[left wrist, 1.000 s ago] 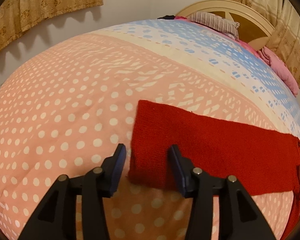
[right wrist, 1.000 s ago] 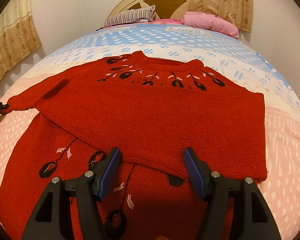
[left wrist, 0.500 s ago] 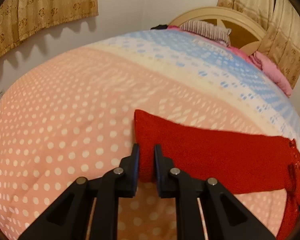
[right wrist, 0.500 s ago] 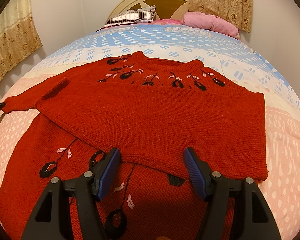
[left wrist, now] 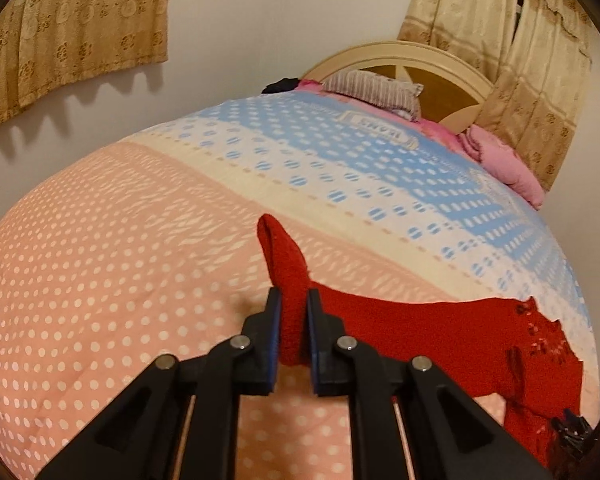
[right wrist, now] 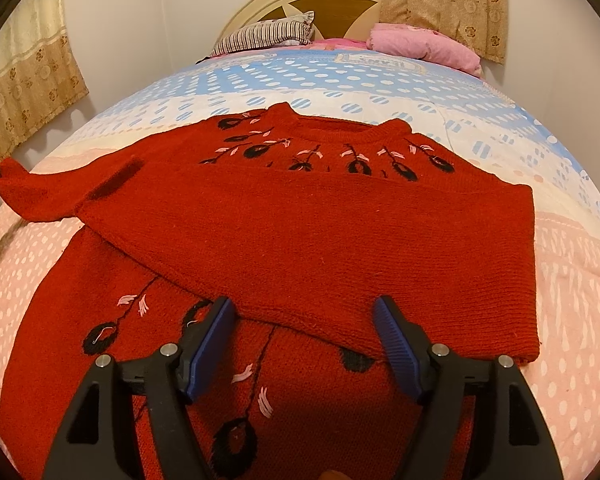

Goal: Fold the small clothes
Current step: 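Lift the sleeve with the left tool and fold it over the cardigan body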

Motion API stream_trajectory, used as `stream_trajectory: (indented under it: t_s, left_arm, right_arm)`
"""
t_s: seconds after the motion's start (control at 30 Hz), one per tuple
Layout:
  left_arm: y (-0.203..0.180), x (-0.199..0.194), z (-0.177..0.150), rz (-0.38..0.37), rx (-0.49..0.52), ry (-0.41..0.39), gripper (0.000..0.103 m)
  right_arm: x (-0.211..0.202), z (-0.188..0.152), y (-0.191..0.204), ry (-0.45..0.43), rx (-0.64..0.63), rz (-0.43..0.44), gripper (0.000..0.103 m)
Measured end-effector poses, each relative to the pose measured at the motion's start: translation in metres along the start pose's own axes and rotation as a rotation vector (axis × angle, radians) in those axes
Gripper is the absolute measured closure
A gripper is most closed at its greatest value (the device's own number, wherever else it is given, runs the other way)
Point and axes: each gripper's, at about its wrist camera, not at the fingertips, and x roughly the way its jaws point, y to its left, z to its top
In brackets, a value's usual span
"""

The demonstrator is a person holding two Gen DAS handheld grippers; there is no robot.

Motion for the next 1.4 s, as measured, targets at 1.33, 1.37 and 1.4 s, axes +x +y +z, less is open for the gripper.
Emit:
stream_trajectory:
  t_s: [1.33, 1.37, 1.4]
  left_arm:
    - [-0.202, -0.084, 0.033, -0.289, 0.124, -0.136, 0.091]
    - [-0.208, -0.085, 0.033, -0.298, 0.127, -0.137, 0.091]
    - [-0.217, -0.086, 0.032, -0.311, 0.135, -0.137, 0.091]
  right_arm:
    - [-0.117, -0.091, -0.098, -0.132, 0.174, 0.105, 0.029]
    - [-0.119, -0.095, -0.101, -0.145, 0.174, 0.096, 0.029]
    - [-0.121, -0.099, -0.103, -0.155, 0.180, 0.095, 0.029]
